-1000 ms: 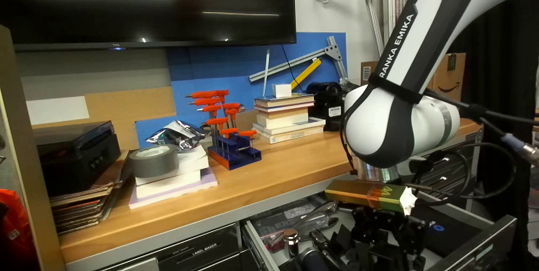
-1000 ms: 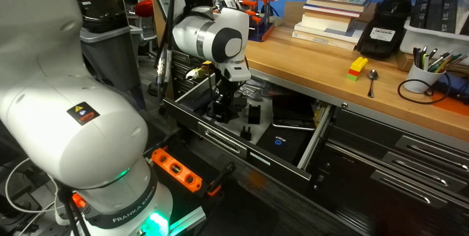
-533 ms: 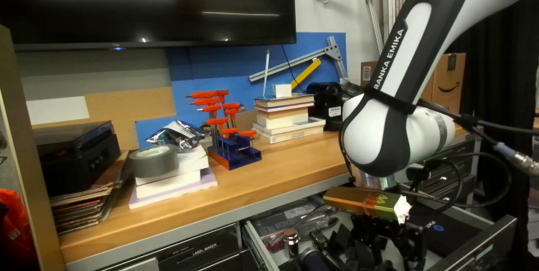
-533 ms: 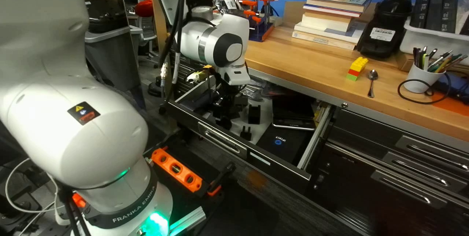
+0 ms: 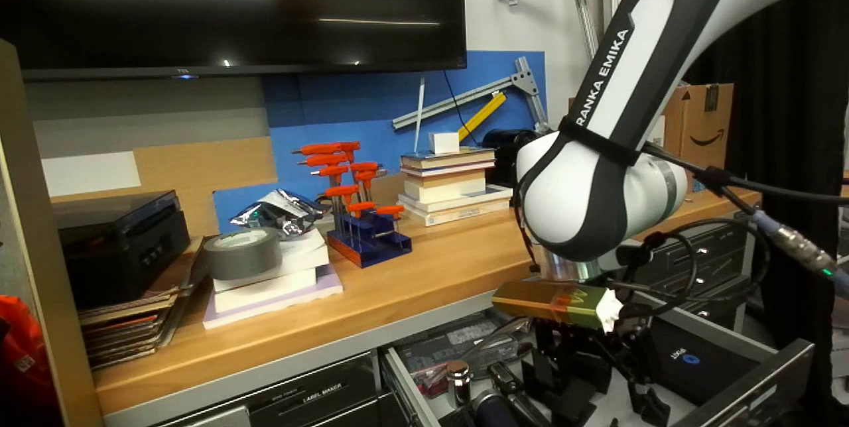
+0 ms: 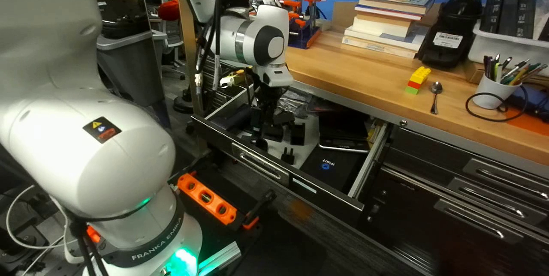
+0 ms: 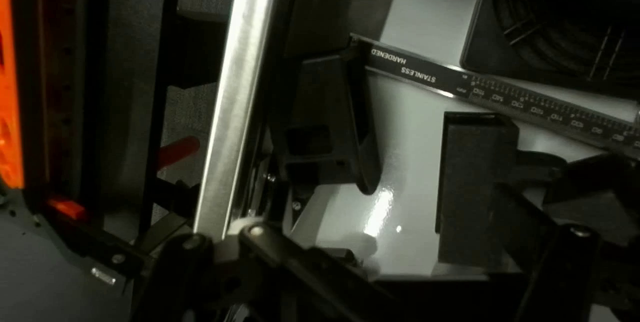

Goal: Pick up the black objects from the counter and put them in the open drawer and close it

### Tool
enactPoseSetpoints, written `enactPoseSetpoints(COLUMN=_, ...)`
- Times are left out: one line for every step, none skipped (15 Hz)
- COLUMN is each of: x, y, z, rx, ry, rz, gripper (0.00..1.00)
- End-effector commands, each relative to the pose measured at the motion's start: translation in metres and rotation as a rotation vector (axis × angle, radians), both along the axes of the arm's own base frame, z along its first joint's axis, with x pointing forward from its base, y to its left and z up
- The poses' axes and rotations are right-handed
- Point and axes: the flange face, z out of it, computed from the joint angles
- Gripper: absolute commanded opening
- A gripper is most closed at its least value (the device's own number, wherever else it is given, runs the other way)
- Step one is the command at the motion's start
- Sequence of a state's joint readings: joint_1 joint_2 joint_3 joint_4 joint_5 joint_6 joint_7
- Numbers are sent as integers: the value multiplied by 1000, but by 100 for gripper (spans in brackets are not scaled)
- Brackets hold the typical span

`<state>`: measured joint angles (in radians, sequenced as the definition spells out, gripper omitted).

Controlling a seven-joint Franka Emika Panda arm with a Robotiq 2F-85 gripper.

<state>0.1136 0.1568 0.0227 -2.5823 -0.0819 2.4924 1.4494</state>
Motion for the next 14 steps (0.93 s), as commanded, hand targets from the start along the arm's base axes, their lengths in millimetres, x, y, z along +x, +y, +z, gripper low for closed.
enactPoseSetpoints(x=5, y=4, z=33, rx=-67, ry=2, rz=-4, gripper=100)
enactPoseSetpoints(x=3, y=3, z=38, rx=-81, ry=7, rz=-15, gripper=100)
enactPoseSetpoints(x=0, y=1, z=43, rx=-100, ry=16, rz=-29, gripper=100)
enactPoseSetpoints(x=-4, y=-1, z=47, rx=-112, ry=24, rz=-46, gripper=100)
enactPoseSetpoints(x=-8, y=-3, z=50, rx=-125, ry=34, rz=-65, gripper=100)
enactPoseSetpoints(x=-13, y=-4, z=53, rx=-132, ry=45, rz=-84, gripper=100)
enactPoseSetpoints(x=-18, y=-5, z=55, rx=-136, ry=55, rz=-109, gripper=100)
enactPoseSetpoints(x=-24, y=-6, z=56, rx=-137, ry=61, rz=-131, gripper=100)
enactPoseSetpoints(x=-30, y=-8, z=56, rx=-137, ry=63, rz=-153, gripper=100)
enactPoseSetpoints(x=-37, y=-9, z=54, rx=-134, ry=65, rz=-171, gripper=100)
enactPoseSetpoints(x=-42, y=-10, z=53, rx=-132, ry=67, rz=-180, gripper=100)
enactPoseSetpoints(x=-48, y=-11, z=50, rx=-132, ry=70, rz=-176, gripper=100)
enactPoseSetpoints(x=-53, y=-12, z=48, rx=-136, ry=75, rz=-173, gripper=100)
enactPoseSetpoints(x=-58, y=-14, z=44, rx=-135, ry=78, rz=-158, gripper=100)
